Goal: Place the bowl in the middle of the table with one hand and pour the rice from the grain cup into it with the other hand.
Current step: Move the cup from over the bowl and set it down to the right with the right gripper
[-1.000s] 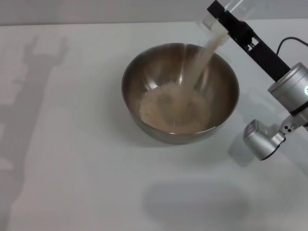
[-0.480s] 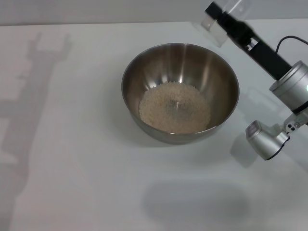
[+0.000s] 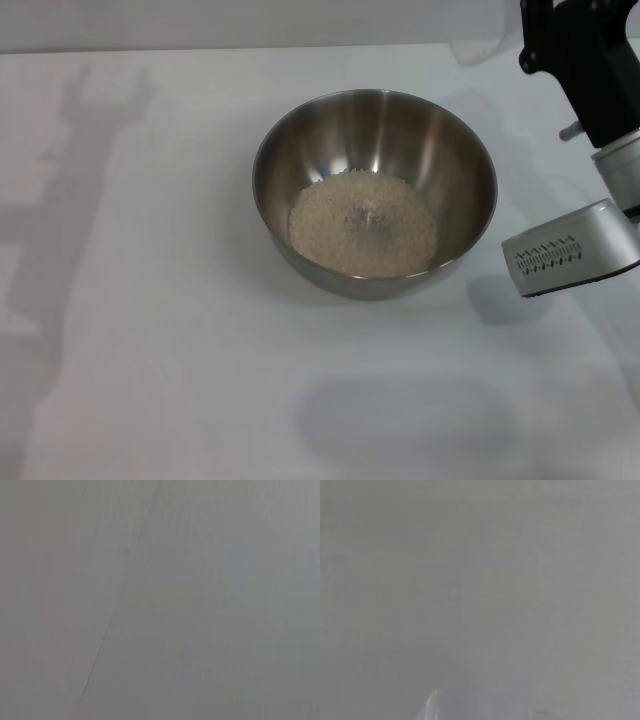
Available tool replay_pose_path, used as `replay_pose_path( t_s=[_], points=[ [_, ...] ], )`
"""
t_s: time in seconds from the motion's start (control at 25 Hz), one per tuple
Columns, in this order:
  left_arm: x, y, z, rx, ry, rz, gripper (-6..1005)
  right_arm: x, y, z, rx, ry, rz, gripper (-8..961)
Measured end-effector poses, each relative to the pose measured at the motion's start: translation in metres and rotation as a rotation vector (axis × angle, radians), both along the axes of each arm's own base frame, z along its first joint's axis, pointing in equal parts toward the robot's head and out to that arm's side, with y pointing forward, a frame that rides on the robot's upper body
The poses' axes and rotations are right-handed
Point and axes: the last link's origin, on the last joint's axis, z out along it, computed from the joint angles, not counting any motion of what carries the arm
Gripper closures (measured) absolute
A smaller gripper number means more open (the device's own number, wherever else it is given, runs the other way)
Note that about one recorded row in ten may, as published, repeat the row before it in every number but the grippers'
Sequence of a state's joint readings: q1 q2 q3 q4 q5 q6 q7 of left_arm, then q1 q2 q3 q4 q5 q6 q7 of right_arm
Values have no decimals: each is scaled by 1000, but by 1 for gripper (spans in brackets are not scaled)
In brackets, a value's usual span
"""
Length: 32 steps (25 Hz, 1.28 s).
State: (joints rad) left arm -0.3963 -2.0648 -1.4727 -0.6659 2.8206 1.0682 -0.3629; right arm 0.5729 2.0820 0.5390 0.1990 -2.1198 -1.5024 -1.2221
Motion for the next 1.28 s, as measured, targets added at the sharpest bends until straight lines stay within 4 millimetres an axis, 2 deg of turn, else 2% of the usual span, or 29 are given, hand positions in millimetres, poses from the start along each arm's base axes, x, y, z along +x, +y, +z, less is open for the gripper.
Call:
replay_pose_path(
  t_s=[0.12,0.28,0.32,0.36,0.48,0.56,0.68,1.08,1.16,1.28],
  points=[
    [1,1,1,-7,-18,-9,128,3,-1,-5,-6,-61,-2,942],
    [1,1,2,-6,-20,-10,128,4,-10,-15,82,-349,66,942],
    [1,1,2,-6,-20,-10,128,6,-18,-23,134,-517,129,942],
    [1,1,2,-6,-20,-10,128,6,-18,-23,134,-517,129,942],
    [3,1,1,-8,-23,-17,128,7,-24,-29,221,-688,186,942],
    [3,1,1,-7,-24,-20,128,6,-25,-29,274,-741,203,942],
    [3,-1,2,-8,-31,-22,128,1,-24,-23,321,-741,217,943],
    [3,-1,2,-15,-46,-30,128,2,-24,-24,319,-736,206,943],
    [3,-1,3,-14,-45,-30,128,1,-21,-17,325,-661,164,943],
    [3,-2,3,-12,-46,-30,128,2,-19,-3,300,-446,68,943]
  ],
)
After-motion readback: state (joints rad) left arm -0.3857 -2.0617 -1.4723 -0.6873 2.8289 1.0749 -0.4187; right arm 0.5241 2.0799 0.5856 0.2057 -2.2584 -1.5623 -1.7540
